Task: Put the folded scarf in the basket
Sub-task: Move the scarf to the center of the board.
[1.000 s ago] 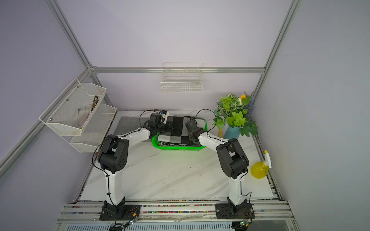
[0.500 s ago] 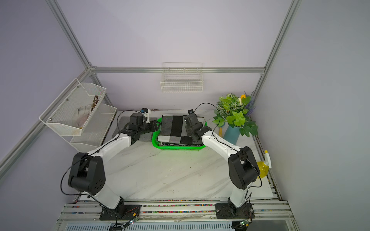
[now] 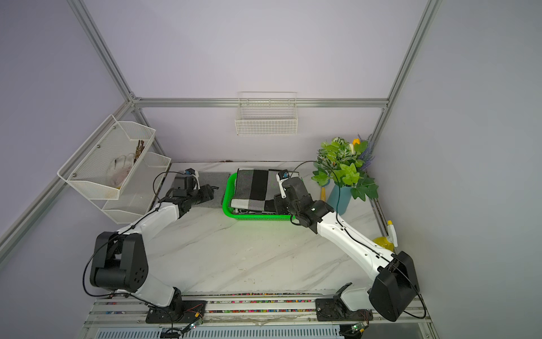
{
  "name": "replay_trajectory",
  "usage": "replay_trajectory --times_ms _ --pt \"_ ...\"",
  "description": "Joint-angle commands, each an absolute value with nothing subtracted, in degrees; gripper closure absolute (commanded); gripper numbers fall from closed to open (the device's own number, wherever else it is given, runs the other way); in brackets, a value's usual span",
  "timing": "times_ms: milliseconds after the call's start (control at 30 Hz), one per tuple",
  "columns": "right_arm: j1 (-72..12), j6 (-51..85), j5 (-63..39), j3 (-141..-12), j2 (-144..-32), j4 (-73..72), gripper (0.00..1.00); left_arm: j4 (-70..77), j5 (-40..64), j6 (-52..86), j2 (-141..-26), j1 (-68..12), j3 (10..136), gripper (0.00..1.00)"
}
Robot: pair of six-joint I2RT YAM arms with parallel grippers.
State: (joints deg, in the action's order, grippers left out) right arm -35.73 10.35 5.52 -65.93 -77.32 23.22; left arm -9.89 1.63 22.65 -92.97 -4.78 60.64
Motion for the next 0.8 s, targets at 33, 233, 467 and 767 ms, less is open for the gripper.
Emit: replay_trajectory --times_ms 33,233,467,767 --pt "-37.2 12.3 1.8 -63.5 -74.6 21.1 0.58 -5.8 1.9 18.0 -97.7 -4.4 64.4 0.32" --pt "-37.8 12.4 2.8 -61.9 -72.6 20.6 0.58 -3.2 1.0 15.9 -105.3 -4.4 68.7 0.25" --pt "-38.2 12.4 3.3 -61.4 -72.6 20.4 0.59 -4.7 -0.9 14.5 -109.0 -5.9 71.7 0.24" --pt "-38.4 12.4 4.4 -60.7 -71.5 20.1 0.58 -11.0 1.8 14.0 -113.3 -7.4 75.0 0.23"
